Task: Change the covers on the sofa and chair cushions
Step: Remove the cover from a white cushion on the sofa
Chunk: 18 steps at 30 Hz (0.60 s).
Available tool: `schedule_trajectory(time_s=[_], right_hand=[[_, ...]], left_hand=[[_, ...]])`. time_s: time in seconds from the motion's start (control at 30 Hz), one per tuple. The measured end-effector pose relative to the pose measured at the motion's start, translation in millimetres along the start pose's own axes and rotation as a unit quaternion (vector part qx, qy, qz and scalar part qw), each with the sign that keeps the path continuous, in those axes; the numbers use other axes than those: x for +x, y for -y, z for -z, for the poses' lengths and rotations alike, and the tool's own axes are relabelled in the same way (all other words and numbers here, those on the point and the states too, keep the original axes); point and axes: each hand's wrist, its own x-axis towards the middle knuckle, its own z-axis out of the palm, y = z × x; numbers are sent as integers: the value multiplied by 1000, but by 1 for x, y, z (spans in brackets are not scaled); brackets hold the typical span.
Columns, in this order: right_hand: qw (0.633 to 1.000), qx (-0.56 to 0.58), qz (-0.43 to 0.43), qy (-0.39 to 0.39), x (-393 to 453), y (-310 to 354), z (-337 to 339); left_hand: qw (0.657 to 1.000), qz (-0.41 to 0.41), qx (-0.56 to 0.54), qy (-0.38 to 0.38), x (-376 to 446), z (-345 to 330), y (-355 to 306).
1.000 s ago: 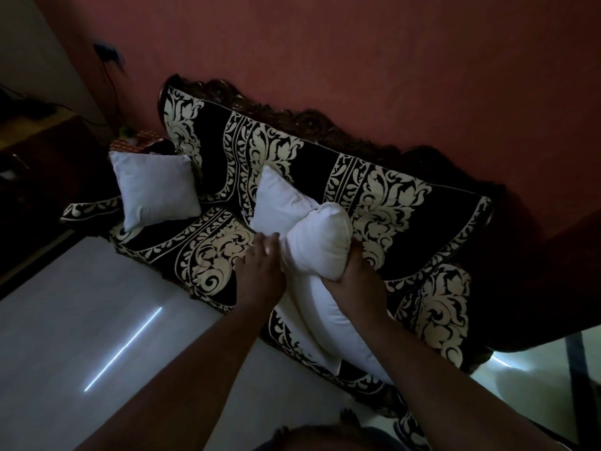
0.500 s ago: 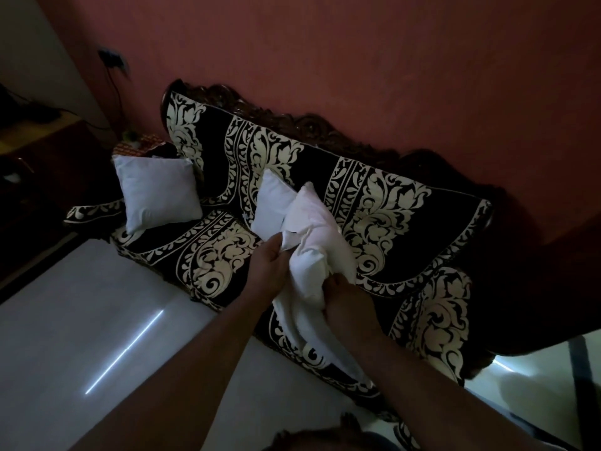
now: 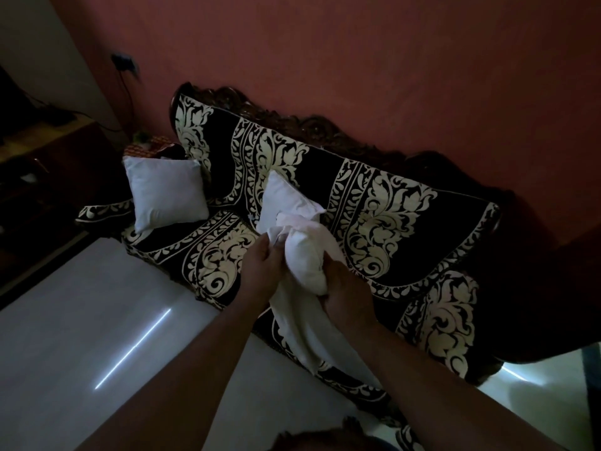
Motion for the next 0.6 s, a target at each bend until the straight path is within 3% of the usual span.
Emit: schedule_trajectory(time_s=[0.1,0.17,0.27,0.4,0.47,0.6], right_hand=[[996,-64,18,62,-2,-11,-5],[994,-71,-6,77,4,-13,-8],[993,-71,43,87,16,-23,-13],[983,42,-75,160,26,-22,0],[980,109,-133,105,30,-16,8],[945,230,-233,-21,43,-19,21]], left_hand=[[999,-29,11,34,-4,-7,-11],[994,-79,34,61,-13,-18,-15],[979,-147,81,113,-27,-31,-18],[987,-125,93,40,-22,-29,-14],[982,-102,156,11,-20,-27,-3],[965,8,260,38,-43,-26,38]])
